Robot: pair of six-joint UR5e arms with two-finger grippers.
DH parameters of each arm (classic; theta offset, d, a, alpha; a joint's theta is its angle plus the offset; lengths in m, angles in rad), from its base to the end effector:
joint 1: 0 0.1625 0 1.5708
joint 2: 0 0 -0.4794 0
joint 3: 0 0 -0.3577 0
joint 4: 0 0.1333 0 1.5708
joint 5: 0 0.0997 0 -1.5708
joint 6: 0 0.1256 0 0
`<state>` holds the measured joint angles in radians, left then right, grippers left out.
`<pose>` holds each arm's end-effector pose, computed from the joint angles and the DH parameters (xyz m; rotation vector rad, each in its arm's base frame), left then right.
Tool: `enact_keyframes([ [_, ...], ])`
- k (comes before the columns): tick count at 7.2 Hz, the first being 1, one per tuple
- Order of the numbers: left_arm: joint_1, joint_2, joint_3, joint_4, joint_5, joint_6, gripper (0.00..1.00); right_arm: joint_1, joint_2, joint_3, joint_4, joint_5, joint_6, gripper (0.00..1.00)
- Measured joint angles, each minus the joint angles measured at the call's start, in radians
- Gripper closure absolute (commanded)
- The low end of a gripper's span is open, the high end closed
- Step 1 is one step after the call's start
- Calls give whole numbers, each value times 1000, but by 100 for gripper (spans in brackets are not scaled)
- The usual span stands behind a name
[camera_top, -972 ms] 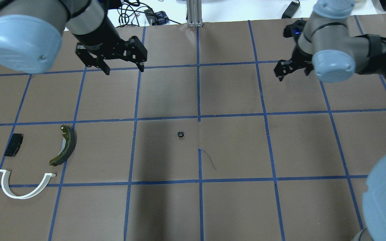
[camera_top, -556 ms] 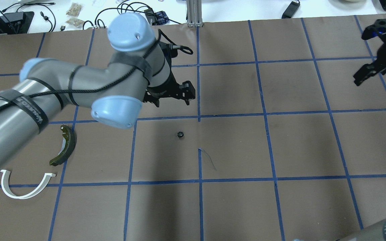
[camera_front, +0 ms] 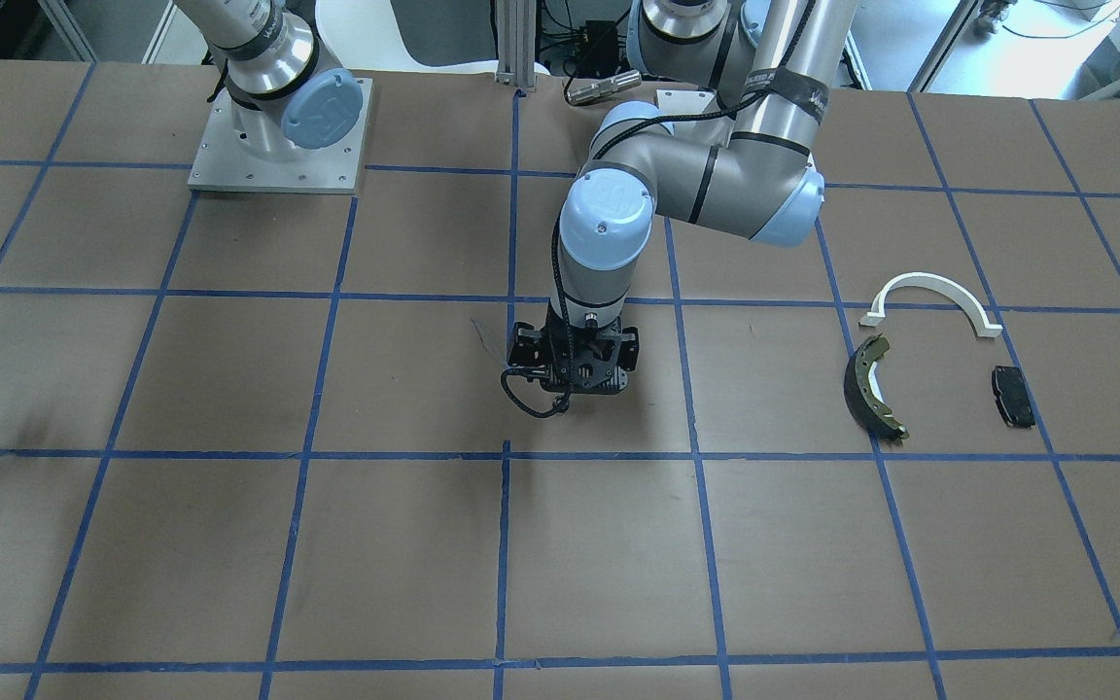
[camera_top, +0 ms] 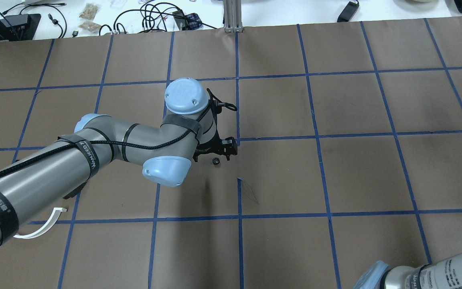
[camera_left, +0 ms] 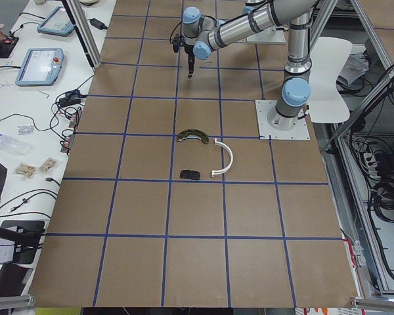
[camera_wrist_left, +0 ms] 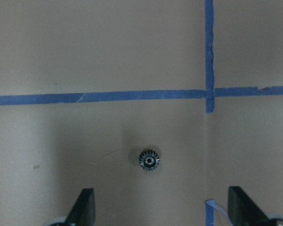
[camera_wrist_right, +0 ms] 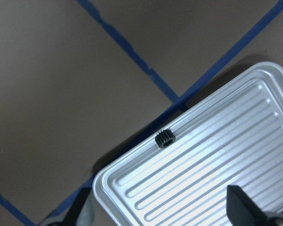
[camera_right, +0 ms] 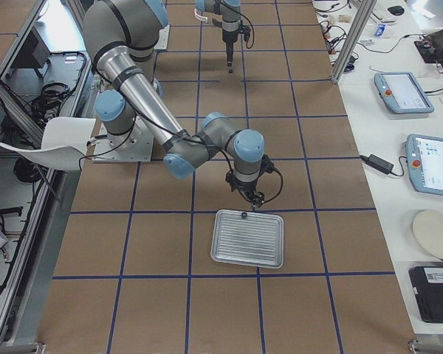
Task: Place bearing gear from tray to pile
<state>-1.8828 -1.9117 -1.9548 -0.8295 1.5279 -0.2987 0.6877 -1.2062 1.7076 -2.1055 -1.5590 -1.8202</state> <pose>-0.2946 -0.4616 0.2533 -0.0211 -3.0957 0.0042 -0.3691 -0.4777 0.3163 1.4054 -2.7760 0.0292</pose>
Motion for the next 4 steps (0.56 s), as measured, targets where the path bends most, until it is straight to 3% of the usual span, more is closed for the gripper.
enact_keyframes([
  [2, -7, -39, -15, 76, 3, -19, 0, -55, 69, -10, -9, 47, -341, 0],
  [4, -12, -65, -18, 118, 9, -32, 0, -64, 108, -11, -10, 96, -511, 0],
])
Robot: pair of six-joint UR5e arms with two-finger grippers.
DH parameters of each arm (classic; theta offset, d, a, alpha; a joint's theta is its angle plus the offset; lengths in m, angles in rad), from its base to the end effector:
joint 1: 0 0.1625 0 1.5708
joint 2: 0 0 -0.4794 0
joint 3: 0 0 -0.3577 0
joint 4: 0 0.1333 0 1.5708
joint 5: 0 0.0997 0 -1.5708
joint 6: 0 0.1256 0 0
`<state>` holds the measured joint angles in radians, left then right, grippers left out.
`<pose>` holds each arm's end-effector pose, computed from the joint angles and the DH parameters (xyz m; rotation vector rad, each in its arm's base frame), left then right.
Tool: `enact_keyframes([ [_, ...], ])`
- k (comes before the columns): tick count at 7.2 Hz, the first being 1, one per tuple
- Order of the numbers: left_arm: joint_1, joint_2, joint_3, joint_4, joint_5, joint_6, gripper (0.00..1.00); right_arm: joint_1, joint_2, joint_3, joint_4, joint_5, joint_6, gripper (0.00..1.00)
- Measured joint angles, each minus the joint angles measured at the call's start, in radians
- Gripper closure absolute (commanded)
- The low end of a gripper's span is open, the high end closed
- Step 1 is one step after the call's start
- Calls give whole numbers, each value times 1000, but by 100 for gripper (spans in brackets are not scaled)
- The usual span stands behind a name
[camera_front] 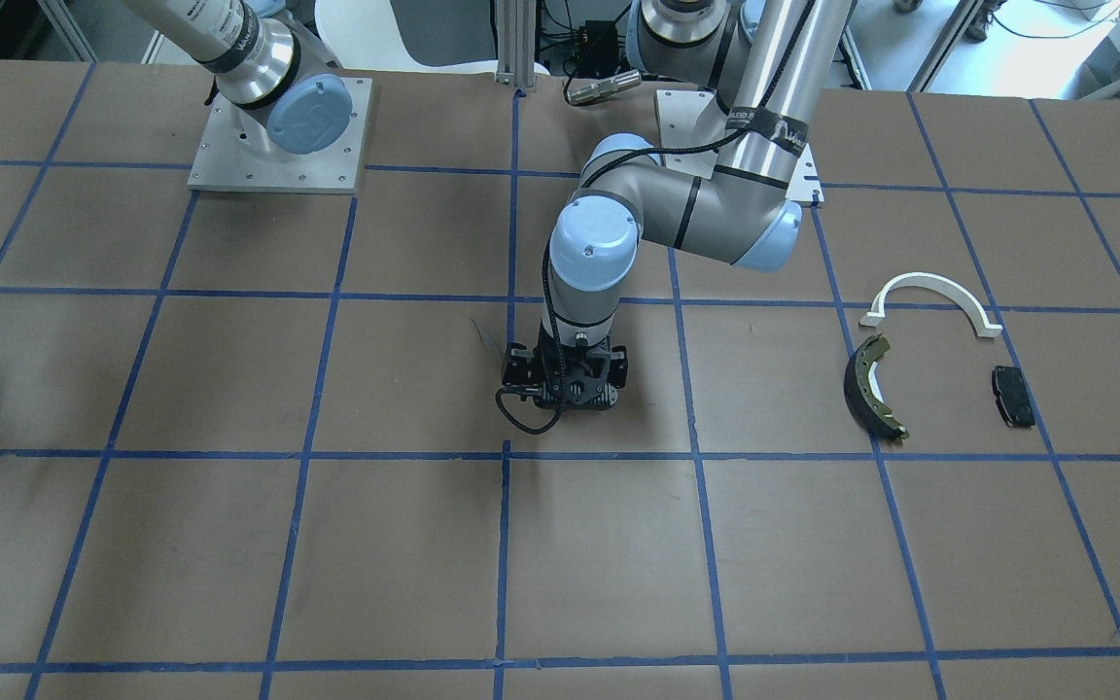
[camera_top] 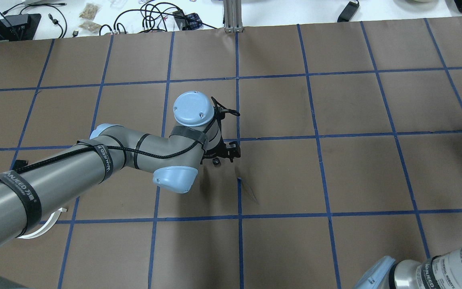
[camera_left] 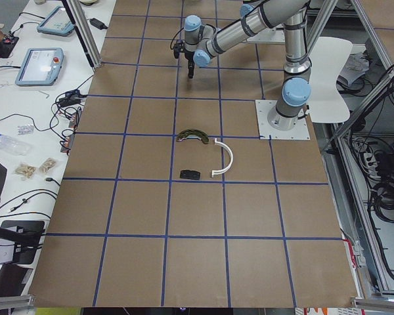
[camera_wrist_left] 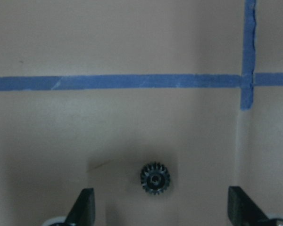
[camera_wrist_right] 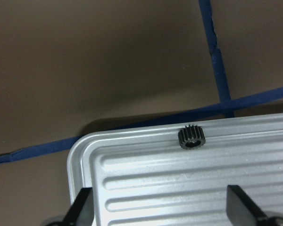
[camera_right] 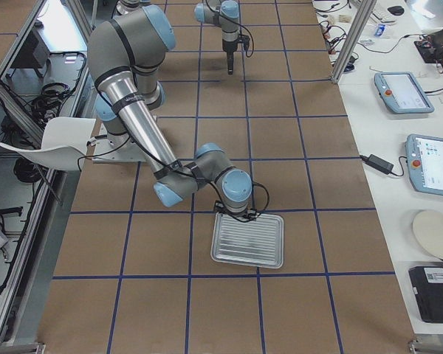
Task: Place bearing gear from tray to pile
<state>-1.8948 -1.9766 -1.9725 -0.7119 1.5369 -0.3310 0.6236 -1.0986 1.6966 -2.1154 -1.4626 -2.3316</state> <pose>-0.3031 -0.4705 0.2243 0.0095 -3.0924 0.0584 -0.4066 -0.4734 0.2580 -1.9693 2.3824 -0.1726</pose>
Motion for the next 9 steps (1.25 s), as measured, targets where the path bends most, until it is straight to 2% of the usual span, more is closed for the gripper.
enact_keyframes([
  [1, -2, -5, -1, 8, 4, -1, 32, 0, 9, 2, 1, 22, -26, 0],
  [2, -2, -8, -1, 11, 6, 0, 75, 1, 13, 3, 2, 38, -32, 0],
  [3, -3, -9, 0, 12, 7, 0, 94, 4, 15, 3, -2, 55, -27, 0],
  [4, -5, -9, -1, 12, 7, 1, 100, 6, 23, 2, -22, 74, -10, 0],
  [6, -11, -9, 0, 11, 7, 1, 100, 8, 53, 0, -71, 93, 23, 1],
  [7, -14, -4, 2, 11, 8, 4, 100, 9, 61, 0, -94, 95, 30, 11],
  [8, -10, 12, 11, 5, 18, 19, 100, 11, 65, 2, -103, 97, 33, 16],
  [9, 6, 45, 43, -51, 39, 50, 100, 15, 69, 3, -107, 97, 35, 16],
])
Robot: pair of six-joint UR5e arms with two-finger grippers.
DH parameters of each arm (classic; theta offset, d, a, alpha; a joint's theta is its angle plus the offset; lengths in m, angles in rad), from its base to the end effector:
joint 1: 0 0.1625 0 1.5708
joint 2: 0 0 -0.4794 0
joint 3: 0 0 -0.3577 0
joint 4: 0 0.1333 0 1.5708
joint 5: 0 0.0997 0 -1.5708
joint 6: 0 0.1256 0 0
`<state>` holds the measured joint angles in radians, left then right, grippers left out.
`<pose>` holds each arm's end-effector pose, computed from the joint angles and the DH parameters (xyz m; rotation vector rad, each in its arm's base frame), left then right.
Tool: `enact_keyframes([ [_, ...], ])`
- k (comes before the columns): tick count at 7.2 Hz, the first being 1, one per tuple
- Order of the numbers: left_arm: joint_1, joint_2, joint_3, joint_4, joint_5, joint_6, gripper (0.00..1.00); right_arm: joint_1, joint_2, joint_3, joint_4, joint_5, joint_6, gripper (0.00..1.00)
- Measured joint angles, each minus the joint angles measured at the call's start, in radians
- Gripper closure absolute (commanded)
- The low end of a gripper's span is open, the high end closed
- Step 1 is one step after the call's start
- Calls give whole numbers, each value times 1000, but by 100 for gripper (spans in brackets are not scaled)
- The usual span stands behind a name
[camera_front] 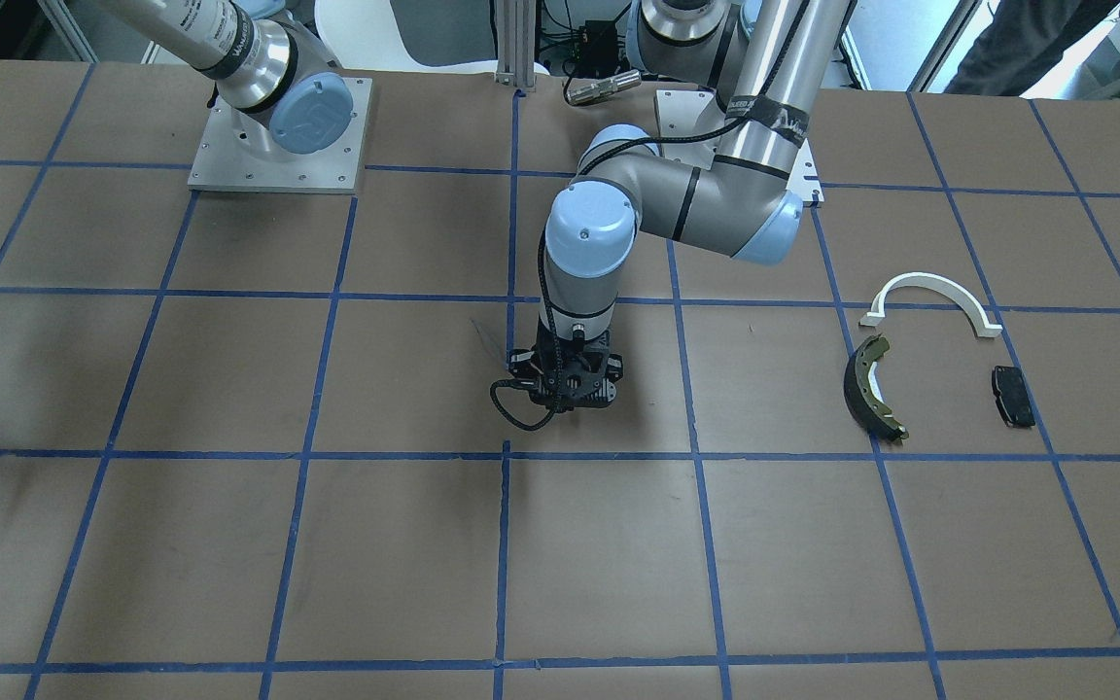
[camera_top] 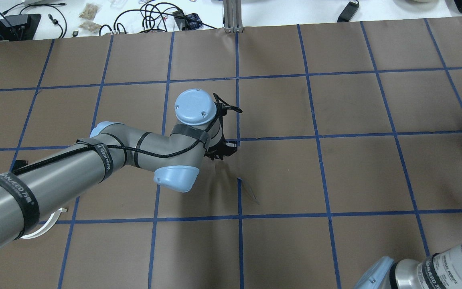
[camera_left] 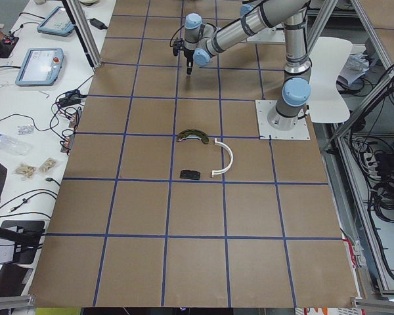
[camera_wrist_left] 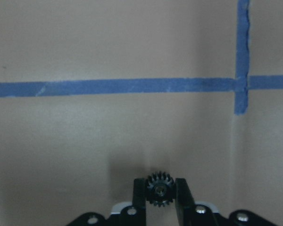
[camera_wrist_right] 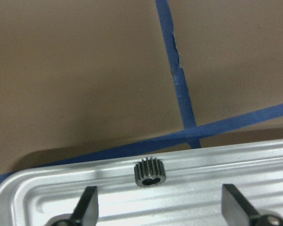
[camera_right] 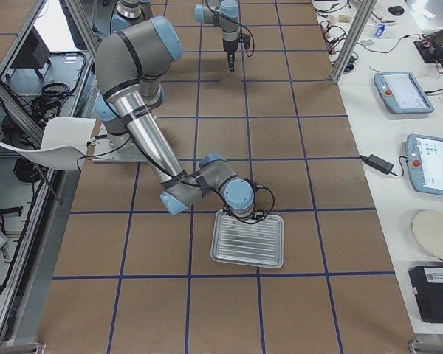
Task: Place bearing gear from tray to pile
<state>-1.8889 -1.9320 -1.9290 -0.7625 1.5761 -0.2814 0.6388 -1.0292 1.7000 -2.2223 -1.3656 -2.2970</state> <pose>-0.2977 -0.4799 0.2590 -0.0568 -3.1170 0.1349 -0.4067 -0.5000 0.2261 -1.9622 2.4190 -0.3217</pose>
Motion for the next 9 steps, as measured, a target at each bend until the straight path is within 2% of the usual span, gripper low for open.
enact_keyframes([
  [1, 33, 45, 67, -143, 17, 41, 100, 4, 6, 1, -2, 0, 0, 17],
  [2, 85, 92, 152, -330, 26, 99, 100, 9, 11, 0, -2, 0, 2, 28],
  [3, 164, 134, 235, -519, 49, 180, 100, 15, 11, -1, -2, 0, 5, 44],
  [4, 268, 168, 303, -676, 89, 286, 100, 17, 11, -2, -2, -2, 16, 48],
  [5, 374, 193, 339, -765, 119, 411, 100, 18, 10, -3, 0, -5, 34, 60],
  [7, 596, 220, 336, -806, 138, 679, 100, 20, 9, -3, 9, -12, 66, 85],
  [8, 694, 219, 306, -773, 144, 800, 100, 21, 8, -4, 11, -15, 79, 95],
  [9, 776, 213, 243, -673, 153, 912, 100, 23, 7, -4, 12, -19, 86, 100],
])
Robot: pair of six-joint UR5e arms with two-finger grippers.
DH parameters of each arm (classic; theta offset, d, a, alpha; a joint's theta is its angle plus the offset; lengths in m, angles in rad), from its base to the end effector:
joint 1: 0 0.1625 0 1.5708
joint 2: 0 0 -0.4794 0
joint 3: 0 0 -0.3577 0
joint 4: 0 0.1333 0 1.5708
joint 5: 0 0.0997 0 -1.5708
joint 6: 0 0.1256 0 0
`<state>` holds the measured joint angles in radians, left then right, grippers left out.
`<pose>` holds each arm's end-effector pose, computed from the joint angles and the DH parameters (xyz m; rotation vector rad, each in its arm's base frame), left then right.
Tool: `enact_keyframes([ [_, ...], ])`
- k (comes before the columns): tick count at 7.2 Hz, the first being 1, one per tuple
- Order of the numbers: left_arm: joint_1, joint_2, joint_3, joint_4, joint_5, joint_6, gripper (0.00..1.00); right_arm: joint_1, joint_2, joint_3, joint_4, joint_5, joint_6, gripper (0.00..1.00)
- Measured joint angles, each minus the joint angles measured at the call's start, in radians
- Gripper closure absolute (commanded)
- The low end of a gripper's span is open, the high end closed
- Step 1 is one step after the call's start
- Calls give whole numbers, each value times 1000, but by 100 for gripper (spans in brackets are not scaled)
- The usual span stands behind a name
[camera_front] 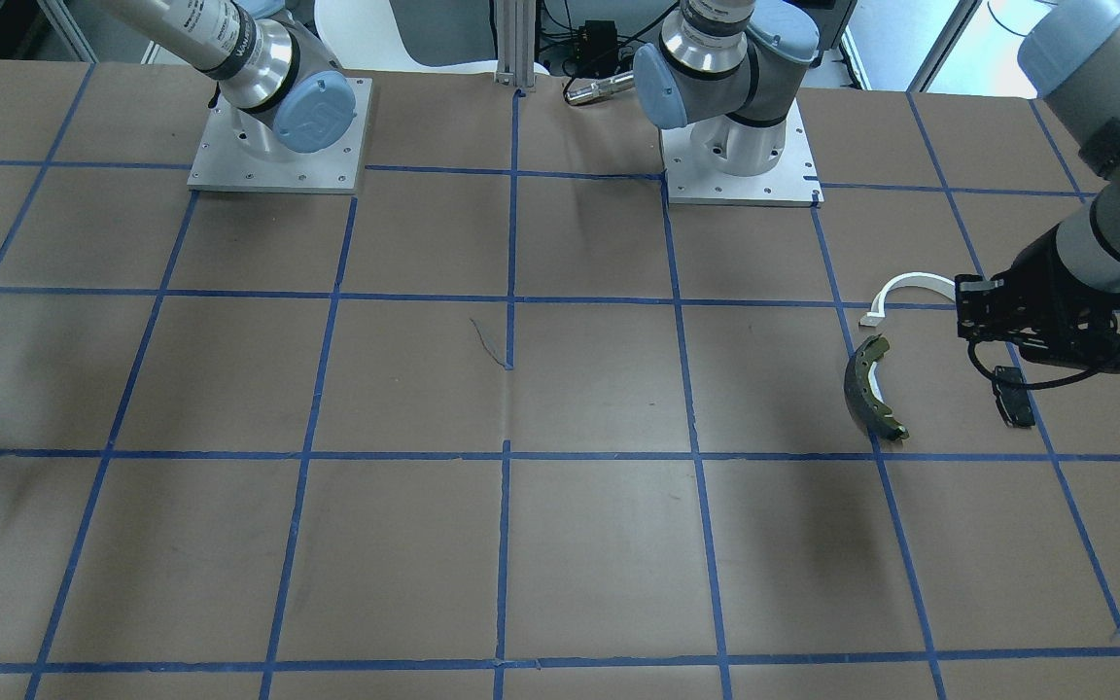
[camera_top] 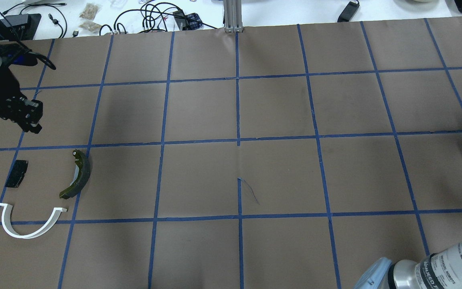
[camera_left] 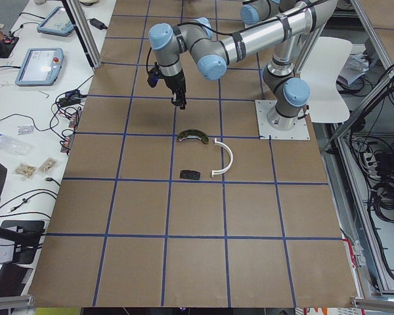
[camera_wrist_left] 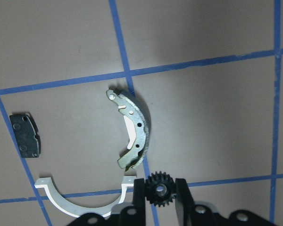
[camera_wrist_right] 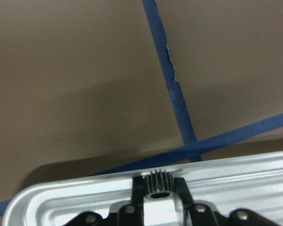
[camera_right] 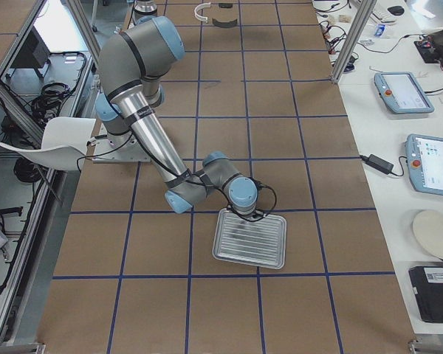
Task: Place bearing gear from tray to pile
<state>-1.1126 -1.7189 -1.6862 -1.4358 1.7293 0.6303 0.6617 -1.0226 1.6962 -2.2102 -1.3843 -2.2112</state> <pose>0.1190 -0.4978 0.4077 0.2784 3.0459 0.2941 -0.3967 -0.5075 0.2218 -1.8700 2.4626 -0.2886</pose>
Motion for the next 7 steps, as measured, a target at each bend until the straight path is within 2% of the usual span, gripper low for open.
enact_keyframes([
  [1, 75, -4, -101, 157, 6, 95, 100, 6, -8, -1, 0, -21, 26, 100],
  [3, 201, -23, -310, 498, -14, 209, 100, 52, -88, 1, 21, -71, 177, 100],
  [4, 233, -31, -363, 573, -37, 225, 38, 111, -139, 6, 53, -73, 315, 100],
  [5, 244, -36, -385, 598, -53, 229, 0, 195, -170, 16, 72, -72, 459, 100],
  [7, 247, -35, -389, 600, -59, 233, 0, 437, -196, 42, 76, -71, 818, 100],
])
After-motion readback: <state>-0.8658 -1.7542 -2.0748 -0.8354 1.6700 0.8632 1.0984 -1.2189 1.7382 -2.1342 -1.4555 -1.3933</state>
